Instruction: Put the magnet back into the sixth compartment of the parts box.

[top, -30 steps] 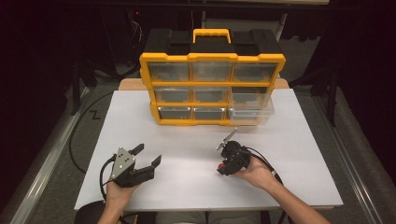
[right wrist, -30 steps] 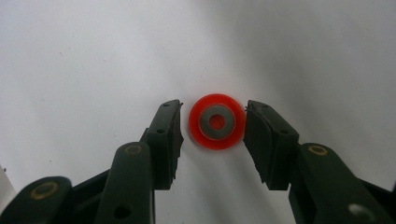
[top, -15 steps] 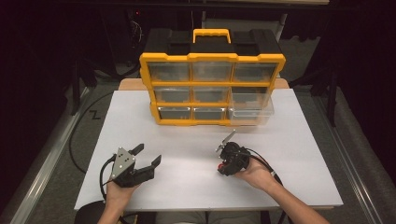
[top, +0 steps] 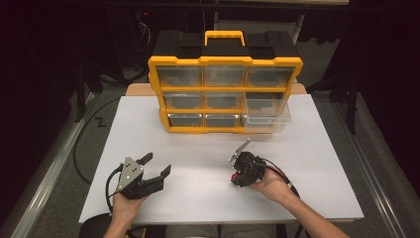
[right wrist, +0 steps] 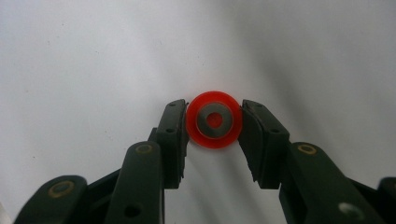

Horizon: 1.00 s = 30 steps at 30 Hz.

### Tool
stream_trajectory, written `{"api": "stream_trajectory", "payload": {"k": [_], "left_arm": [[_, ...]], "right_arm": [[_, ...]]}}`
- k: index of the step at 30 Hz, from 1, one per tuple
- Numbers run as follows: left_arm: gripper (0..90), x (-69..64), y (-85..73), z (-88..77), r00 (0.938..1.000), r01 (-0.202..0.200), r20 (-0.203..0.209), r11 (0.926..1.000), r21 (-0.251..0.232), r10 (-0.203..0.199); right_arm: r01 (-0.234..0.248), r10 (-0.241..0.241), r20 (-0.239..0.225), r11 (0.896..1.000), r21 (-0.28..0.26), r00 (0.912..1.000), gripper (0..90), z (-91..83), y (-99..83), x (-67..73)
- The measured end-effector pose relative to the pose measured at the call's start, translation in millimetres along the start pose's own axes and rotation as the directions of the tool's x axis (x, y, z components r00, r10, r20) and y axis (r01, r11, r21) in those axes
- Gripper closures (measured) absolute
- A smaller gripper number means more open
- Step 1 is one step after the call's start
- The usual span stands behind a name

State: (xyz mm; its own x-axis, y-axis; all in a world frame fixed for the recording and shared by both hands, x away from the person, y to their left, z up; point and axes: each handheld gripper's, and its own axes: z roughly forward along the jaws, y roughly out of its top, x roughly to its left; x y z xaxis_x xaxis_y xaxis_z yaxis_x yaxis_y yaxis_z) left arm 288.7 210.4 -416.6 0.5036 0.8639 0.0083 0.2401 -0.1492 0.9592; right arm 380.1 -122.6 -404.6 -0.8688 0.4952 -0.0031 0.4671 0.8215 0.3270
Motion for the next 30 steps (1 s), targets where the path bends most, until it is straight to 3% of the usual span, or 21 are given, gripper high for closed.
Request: {"api": "stream_trajectory", "payload": {"k": [5,16,30], "left_arm": [[26.7,0.1,0.0,0.1,1.0,-0.002,0.001,1.0,0.001,0.002],[26.6,-0.3,0.0,0.2,1.0,-0.001,-0.002,1.0,0.0,0.001],[26.6,-0.3,-0.1,0.4,1.0,-0.001,-0.002,1.0,0.001,0.001]], "right_arm": [[0.001,-0.001,-0.001,1.0,0.001,1.0,64.4,-0.5,0.1,0.0],[-0.023,0.023,0.007,0.998,-0.057,0.9997,64.3,-19.7,-4.8,-7.9],[-0.029,0.031,0.021,0.997,-0.076,0.9993,64.4,-33.9,-10.4,-12.4]]}}
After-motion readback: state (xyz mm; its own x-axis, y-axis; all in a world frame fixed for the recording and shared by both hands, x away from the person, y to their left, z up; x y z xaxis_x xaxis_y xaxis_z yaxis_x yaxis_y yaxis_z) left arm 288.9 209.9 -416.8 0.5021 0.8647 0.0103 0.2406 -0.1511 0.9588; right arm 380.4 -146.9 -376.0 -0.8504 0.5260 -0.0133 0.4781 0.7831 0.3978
